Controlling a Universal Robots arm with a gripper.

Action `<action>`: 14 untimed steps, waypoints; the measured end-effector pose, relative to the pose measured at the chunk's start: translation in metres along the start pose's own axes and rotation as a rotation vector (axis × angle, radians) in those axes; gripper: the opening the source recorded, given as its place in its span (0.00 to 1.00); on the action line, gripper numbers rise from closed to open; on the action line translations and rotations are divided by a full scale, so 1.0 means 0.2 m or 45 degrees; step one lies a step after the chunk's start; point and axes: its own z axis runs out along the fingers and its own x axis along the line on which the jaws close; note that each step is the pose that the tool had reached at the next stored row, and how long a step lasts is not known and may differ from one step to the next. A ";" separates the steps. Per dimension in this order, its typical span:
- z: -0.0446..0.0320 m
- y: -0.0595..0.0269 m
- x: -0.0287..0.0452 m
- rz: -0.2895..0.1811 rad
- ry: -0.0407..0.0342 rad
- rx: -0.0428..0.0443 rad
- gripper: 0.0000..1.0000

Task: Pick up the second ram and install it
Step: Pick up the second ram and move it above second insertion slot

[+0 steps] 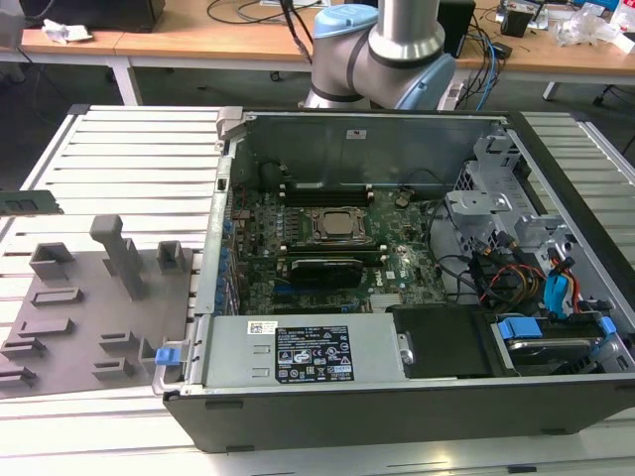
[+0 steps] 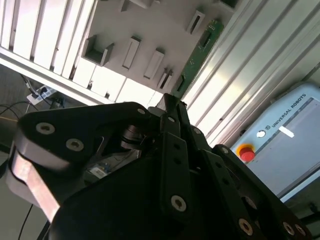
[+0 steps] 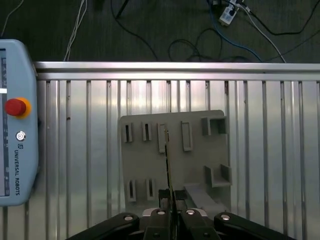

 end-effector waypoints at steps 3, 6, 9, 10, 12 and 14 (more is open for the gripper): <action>0.001 -0.004 -0.044 0.000 -0.0013 0.000 0.14; 0.000 -0.008 -0.111 0.000 -0.0051 0.000 0.14; -0.014 -0.012 -0.169 -0.001 -0.0126 -0.001 0.14; -0.016 -0.013 -0.177 -0.001 -0.0137 -0.001 0.14; -0.033 -0.016 -0.203 -0.001 -0.0206 -0.001 0.14; -0.050 -0.016 -0.205 -0.001 -0.0215 -0.001 0.14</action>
